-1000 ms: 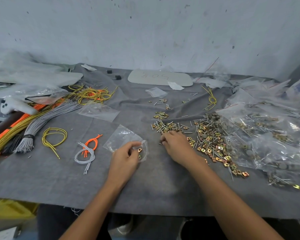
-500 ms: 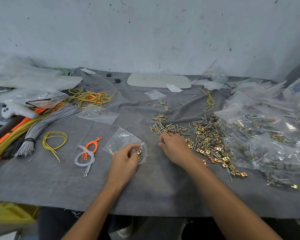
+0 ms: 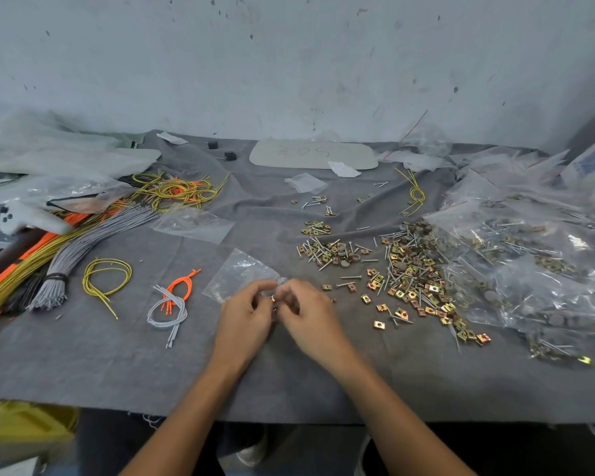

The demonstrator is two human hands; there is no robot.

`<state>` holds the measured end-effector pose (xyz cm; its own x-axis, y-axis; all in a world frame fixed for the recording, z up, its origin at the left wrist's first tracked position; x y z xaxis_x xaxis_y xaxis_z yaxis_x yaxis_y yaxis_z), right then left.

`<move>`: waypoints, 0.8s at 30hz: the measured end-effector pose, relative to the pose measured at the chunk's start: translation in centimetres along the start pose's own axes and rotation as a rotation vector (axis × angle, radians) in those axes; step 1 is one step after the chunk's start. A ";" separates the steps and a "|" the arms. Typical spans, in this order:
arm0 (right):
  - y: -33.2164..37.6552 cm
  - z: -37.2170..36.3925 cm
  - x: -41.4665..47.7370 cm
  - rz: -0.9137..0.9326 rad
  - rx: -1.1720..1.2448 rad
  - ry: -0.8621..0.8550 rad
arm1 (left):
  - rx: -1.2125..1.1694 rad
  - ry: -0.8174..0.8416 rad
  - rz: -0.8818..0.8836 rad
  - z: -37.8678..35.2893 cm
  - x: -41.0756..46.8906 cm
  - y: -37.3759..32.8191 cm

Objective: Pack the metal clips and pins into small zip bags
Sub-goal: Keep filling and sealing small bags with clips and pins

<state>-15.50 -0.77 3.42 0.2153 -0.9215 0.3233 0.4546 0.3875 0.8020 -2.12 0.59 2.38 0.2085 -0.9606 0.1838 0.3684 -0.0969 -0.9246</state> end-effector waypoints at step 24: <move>-0.2 0.0 -1.4 0.053 -0.095 -0.054 | 0.024 -0.017 -0.005 0.3 -0.3 -0.3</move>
<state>-15.88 0.48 2.78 0.1952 -0.8987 0.3926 0.5240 0.4340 0.7328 -2.01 1.05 2.73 0.2220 -0.9556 0.1937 0.3905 -0.0949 -0.9157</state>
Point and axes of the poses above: each hand's wrist, its own x-axis towards the middle knuckle, its own z-axis out of the back of the hand, y = z × x, the point moved 4 cm from there along x, towards the middle knuckle, and after that the axes turned 1 degree about z, right-handed, at the moved point
